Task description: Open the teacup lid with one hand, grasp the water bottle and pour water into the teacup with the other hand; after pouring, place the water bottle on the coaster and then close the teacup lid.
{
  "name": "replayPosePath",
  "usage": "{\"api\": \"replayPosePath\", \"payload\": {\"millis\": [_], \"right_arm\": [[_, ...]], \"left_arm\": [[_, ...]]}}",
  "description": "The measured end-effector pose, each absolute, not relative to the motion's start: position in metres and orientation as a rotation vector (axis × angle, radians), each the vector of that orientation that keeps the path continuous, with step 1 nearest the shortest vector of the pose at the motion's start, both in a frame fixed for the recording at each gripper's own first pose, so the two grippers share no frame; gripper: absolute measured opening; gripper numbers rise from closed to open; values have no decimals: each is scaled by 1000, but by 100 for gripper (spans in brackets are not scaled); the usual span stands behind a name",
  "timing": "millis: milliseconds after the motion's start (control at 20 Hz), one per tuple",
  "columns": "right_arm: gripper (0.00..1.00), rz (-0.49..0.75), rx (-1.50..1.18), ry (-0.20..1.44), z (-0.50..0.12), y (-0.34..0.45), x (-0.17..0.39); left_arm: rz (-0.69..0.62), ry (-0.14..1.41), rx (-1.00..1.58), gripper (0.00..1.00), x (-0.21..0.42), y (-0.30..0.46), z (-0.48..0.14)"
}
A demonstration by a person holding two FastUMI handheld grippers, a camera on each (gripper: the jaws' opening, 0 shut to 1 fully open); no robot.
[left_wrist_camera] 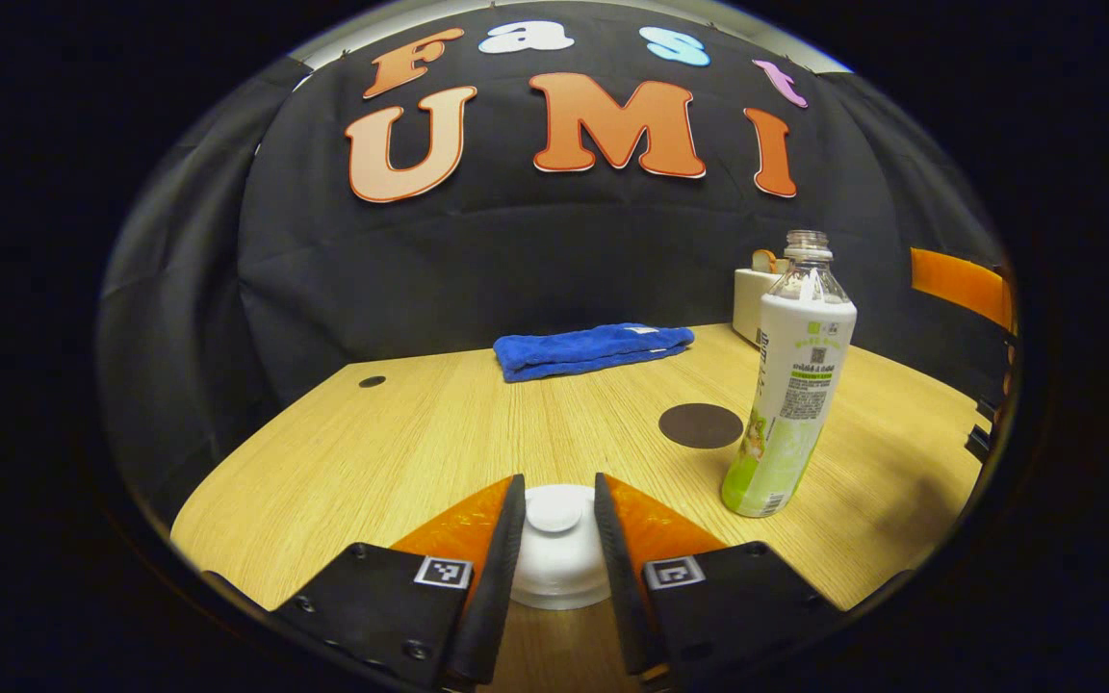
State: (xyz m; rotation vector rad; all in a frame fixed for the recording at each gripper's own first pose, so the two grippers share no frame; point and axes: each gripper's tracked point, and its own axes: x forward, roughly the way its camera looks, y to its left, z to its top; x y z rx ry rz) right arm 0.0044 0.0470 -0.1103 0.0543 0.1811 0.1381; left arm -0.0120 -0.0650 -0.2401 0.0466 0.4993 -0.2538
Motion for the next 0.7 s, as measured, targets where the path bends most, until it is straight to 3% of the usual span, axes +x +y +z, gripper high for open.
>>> {"api": "replayPosePath", "payload": {"millis": [50,700], "right_arm": [[99,140,55,183,-111,47,5],[99,272,47,243,-135,88,6]], "left_arm": [[-259,505,45,36,-14,-65,-239],[-164,369,22,35,-1,-30,-194]]}}
